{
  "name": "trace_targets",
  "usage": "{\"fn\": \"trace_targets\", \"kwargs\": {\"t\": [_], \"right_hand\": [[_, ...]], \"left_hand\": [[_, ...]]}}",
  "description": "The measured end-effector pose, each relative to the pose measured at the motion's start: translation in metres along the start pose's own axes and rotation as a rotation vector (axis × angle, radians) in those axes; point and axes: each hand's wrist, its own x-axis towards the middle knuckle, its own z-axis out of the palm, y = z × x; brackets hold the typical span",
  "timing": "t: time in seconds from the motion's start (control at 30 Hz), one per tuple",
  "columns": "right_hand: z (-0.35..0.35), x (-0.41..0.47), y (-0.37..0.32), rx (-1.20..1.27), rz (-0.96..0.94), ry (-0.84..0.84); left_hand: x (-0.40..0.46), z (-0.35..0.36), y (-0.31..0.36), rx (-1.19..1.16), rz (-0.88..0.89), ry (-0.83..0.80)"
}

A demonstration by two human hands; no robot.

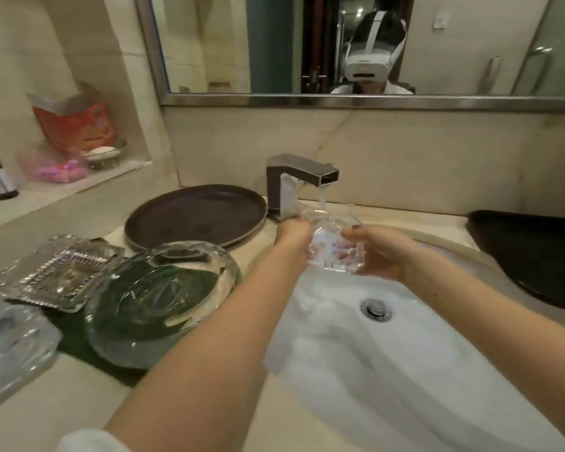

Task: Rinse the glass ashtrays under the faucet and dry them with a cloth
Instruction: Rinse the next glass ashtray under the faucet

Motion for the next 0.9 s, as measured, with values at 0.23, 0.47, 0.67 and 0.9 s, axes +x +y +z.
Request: {"fn": "trace_targets", "kwargs": {"t": [0.23,0.47,0.67,0.9], "right_hand": [[-0.007,0.027,0.026,0.037,-0.003,0.017],[-0.004,0.033,0.050,0.081,-0.122,0.008],[-0.004,0.036,0.052,0.075,-0.114,0.110],[0.007,0.035,0.059,-0.004,-0.080,0.109]], "left_hand": [[0.040,0.020,-0.041,-0.412,-0.147,0.126],[0.048,0.009,-0.055,-0.281,-0.146,-0.027],[0.046,0.012,-0.062,0.118,0.072,0.037],[0.039,0.006,-0.059,0.468,0.139,0.181]]}}
